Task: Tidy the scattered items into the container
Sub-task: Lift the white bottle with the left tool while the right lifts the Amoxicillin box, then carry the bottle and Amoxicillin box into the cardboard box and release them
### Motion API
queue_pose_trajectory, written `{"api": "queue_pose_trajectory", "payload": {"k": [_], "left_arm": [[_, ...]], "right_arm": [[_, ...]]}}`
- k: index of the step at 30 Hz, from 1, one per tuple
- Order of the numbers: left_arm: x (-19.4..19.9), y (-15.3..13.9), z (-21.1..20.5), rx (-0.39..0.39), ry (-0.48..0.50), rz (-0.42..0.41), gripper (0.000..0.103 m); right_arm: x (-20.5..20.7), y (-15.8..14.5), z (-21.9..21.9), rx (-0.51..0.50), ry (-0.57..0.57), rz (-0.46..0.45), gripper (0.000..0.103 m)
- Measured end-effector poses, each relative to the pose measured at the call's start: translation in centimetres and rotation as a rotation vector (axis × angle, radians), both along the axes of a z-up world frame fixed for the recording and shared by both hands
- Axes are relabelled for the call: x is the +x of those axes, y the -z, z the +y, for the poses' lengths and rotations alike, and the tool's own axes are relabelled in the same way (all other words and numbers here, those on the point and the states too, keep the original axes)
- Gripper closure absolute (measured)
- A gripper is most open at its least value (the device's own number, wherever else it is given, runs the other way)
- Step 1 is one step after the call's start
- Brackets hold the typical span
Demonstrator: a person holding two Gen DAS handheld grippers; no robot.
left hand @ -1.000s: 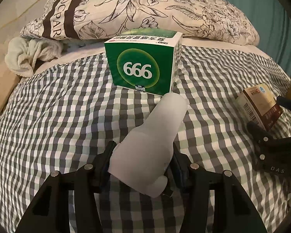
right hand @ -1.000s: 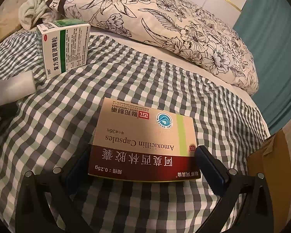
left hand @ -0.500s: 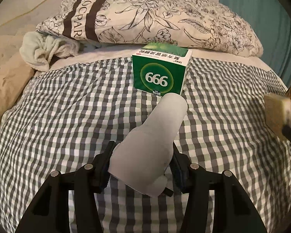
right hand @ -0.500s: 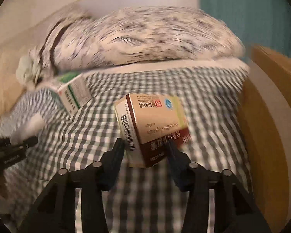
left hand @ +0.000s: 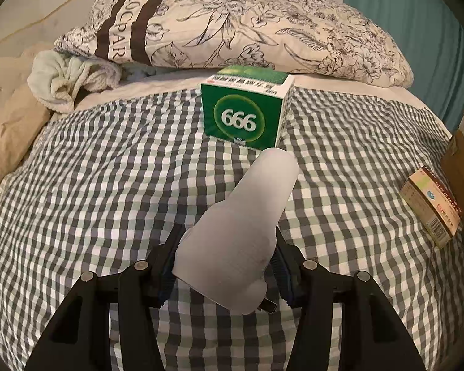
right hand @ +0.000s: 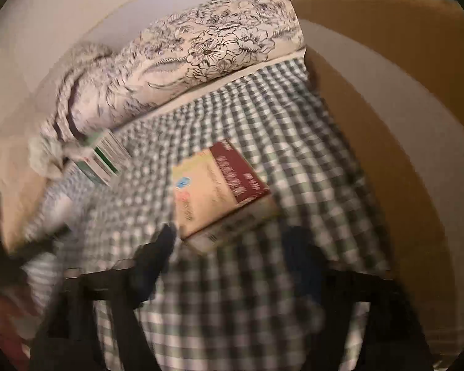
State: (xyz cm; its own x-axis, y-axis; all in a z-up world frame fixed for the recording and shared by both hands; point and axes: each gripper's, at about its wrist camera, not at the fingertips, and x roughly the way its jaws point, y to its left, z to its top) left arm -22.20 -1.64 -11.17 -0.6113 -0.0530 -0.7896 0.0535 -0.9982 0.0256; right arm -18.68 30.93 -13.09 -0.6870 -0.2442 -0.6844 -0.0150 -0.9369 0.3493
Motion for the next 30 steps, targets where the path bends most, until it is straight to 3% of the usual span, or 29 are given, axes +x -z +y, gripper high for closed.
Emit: {"api": "queue_pose_trajectory", "payload": {"k": [2, 7, 11, 13, 17, 19, 21, 25, 30], "left_arm": [[0.0, 0.3, 0.0, 0.002, 0.003, -0.01, 0.05], [-0.1, 1.0, 0.4, 0.01, 0.019, -0.034, 0.05], [-0.2, 1.5, 0.3, 0.022, 0.023, -0.051, 0.05], [-0.3, 1.7, 0.2, 0.025, 0.025, -0.06, 0.05], [-0.3, 1.9, 0.5, 0.022, 0.031, -0.064, 0.05], [-0.2, 1.8, 0.5, 0.022, 0.03, -0.057, 0.05], [-0.1, 1.6, 0.6, 0.021, 0.031, -0.049, 0.05], [0.3, 0.5, 0.8, 0.018, 0.023, -0.028, 0.05], [1.2, -2.2, 1.8, 0.008, 0.031, 0.009, 0.05]], "right_arm": [[-0.7, -0.1, -0.9, 0.055, -0.021, 0.008, 0.016], [-2.9, -0.5, -6.6, 0.467, -0.149, 0.047, 0.008], [-4.1, -0.2, -7.8, 0.574, -0.199, 0.053, 0.005], [-5.3, 0.7, -7.4, 0.556, -0.208, 0.004, 0.0], [-7.3, 3.6, -6.5, 0.508, -0.222, -0.117, 0.0], [-6.7, 3.4, -6.0, 0.485, -0.186, -0.08, 0.002], [-6.0, 2.9, -5.8, 0.469, -0.151, -0.053, 0.019], [-4.1, 1.9, -5.7, 0.367, -0.135, -0.001, 0.021], [-1.6, -0.4, -5.8, 0.31, -0.108, 0.033, 0.022]]}}
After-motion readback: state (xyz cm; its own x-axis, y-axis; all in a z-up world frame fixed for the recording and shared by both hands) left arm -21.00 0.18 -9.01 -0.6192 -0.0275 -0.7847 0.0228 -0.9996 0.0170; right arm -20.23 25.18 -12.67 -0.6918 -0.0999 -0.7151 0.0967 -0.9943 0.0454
